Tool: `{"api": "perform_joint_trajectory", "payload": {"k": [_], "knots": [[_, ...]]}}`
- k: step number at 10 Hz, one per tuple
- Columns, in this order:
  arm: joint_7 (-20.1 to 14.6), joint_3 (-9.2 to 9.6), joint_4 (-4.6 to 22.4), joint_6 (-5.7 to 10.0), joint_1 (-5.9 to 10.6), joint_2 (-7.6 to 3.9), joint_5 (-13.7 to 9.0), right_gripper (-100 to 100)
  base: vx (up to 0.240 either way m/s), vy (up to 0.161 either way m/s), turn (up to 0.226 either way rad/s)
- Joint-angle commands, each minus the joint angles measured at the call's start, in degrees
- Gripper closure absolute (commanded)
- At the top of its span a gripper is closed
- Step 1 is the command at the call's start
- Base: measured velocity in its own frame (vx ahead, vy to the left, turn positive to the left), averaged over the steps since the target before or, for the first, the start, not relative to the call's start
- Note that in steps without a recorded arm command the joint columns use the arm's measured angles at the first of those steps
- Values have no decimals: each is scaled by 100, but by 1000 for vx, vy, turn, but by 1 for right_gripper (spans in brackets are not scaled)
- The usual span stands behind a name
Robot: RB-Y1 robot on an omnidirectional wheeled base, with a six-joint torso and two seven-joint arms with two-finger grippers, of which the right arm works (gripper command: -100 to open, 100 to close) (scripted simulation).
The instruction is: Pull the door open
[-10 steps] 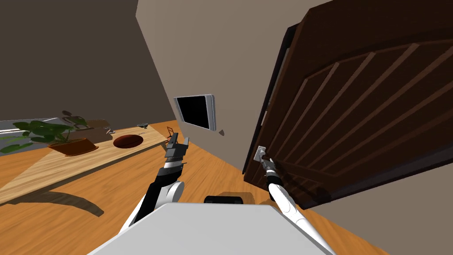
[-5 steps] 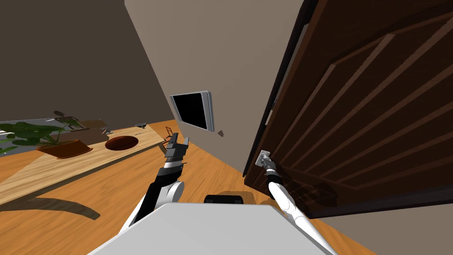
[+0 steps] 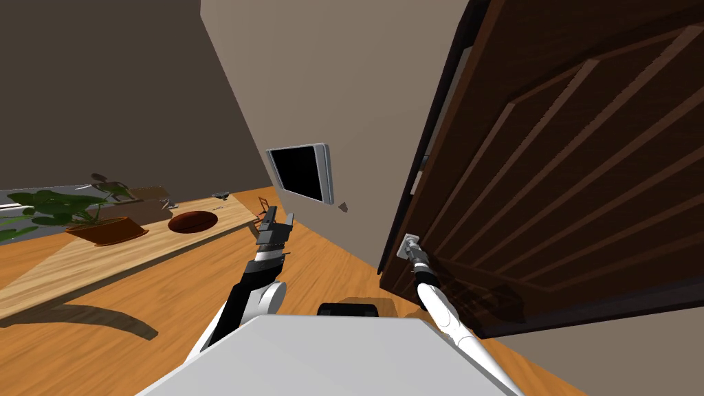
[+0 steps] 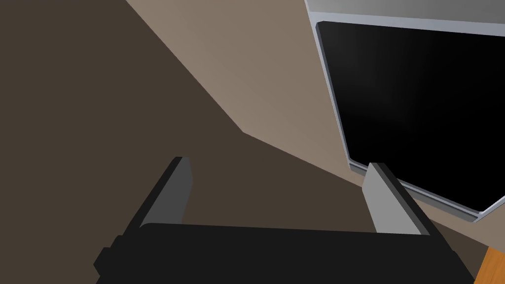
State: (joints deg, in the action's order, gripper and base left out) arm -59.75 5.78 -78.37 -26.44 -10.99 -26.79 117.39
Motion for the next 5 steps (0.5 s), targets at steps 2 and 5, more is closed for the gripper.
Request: {"api": "perform_joint_trajectory", "payload": {"k": [2, 5], "knots": [[-60, -23, 45, 121, 48, 29, -314, 100, -30, -8, 21], [-163, -62, 125, 332, 131, 78, -811, 100, -50, -8, 22]]}}
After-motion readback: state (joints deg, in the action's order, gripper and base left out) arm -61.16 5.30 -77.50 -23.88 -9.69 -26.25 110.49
